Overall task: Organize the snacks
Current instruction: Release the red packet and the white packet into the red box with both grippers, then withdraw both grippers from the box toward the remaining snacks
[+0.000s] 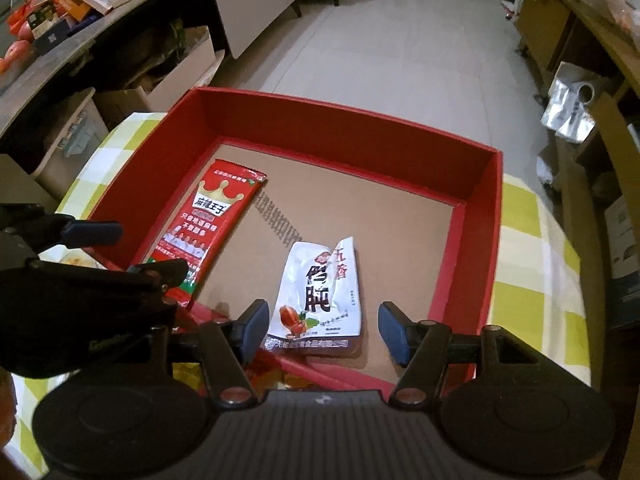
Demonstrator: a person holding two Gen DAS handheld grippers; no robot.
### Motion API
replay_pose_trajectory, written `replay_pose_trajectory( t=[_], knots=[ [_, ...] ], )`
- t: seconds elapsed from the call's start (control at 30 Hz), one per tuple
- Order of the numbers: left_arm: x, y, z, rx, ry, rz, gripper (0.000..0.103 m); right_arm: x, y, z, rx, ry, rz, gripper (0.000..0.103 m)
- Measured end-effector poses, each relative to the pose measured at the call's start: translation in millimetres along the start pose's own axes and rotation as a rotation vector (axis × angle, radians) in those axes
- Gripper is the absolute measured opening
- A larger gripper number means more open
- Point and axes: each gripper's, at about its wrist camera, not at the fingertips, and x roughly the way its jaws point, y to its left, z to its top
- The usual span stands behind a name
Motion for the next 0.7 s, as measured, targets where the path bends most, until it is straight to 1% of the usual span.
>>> replay_pose_trajectory(
  t=[0.1, 0.2, 0.47, 0.7],
  knots=[
    [-8.1, -0.6, -2.5, 0.005, -0.015, 0.002, 0.07, -8.7, -1.5, -2.8, 0.009, -0.014, -0.006, 0.071],
    [-16.5, 0.4, -4.8, 0.008, -0.033, 0.005, 0.074, -15.4, -3.1, -4.9, 0.019, -0.028, -0.011, 0.071],
    [-30.4, 1.3, -11.2, 0.015, -0.052, 0.007, 0.074, -30.3, -2.5, -12.0, 0.022, -0.052, -0.019, 0.072],
    [-41.2, 2.1, -18.6, 0.02, -0.065, -0.001, 0.074, -46.2, 7.1, -18.4, 0.004, -0.079, -0.011, 0.072]
  ],
)
